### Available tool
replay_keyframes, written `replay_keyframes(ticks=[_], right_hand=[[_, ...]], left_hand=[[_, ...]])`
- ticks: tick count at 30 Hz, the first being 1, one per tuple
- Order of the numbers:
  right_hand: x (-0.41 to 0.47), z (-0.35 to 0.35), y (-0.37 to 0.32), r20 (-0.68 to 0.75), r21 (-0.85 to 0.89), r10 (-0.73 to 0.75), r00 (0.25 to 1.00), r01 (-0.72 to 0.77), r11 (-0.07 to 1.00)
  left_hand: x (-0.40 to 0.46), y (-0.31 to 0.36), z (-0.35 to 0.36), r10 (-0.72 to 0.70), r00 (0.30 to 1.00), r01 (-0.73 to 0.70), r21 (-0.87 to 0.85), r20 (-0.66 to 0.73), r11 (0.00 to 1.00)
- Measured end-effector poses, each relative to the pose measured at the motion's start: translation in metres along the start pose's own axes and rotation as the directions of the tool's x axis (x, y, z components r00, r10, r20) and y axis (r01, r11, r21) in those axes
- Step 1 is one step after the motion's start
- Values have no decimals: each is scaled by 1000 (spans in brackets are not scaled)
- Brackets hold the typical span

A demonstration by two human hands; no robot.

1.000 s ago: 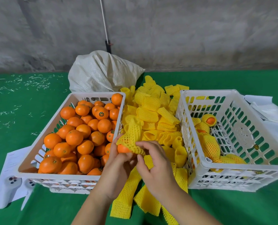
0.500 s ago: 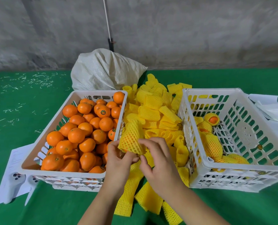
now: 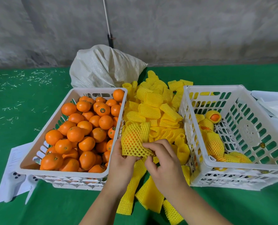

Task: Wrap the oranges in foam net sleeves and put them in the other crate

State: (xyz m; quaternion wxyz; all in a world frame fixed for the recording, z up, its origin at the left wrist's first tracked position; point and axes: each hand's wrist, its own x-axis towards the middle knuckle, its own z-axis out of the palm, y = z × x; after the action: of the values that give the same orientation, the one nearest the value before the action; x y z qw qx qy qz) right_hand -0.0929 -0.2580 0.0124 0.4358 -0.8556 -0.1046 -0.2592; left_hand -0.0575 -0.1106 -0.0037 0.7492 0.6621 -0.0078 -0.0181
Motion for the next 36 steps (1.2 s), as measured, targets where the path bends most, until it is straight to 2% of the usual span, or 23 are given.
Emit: replay_keyframes(ticks=[3,7,11,14,17,21,24,26,29,32,36], right_hand=[[2,-1,1,17,45,93,995,-94,995],[9,-5,4,-5,61,119,993,-118,991],[7,-5,8,-89,45,82,993,-79,996],[0,-3,10,-124,25,15,992,-12,1000],[-8,1,9,-79,26,1,997,1,1000],[-4,-2,6,-26,45,55,998,-54,998],[0,-8,0,98,137,141,985,-154,978],[0,-8,-7,163,281,263,951,-300,912],[8,0,-18,277,478,454,847,-531,700],[17,4,-18,268,531,531,804,-583,615],[20,1,-14,258,608,580,773,-596,524]], left_hand=[[0,0,0,-37,999,38,-59,5,998],[-3,2,3,-60,997,62,-31,56,998],[-7,8,3,-19,989,9,70,146,998],[-8,8,3,14,997,-20,76,77,997],[-5,5,2,24,1000,-24,75,10,997],[-2,2,0,16,1000,-17,101,12,995],[-3,1,-1,23,1000,-23,131,0,991],[-2,1,-1,55,998,-53,173,-6,983],[-4,4,3,94,995,-100,256,34,961],[-10,5,10,120,986,-150,313,112,938],[-12,5,14,163,978,-204,406,133,891]])
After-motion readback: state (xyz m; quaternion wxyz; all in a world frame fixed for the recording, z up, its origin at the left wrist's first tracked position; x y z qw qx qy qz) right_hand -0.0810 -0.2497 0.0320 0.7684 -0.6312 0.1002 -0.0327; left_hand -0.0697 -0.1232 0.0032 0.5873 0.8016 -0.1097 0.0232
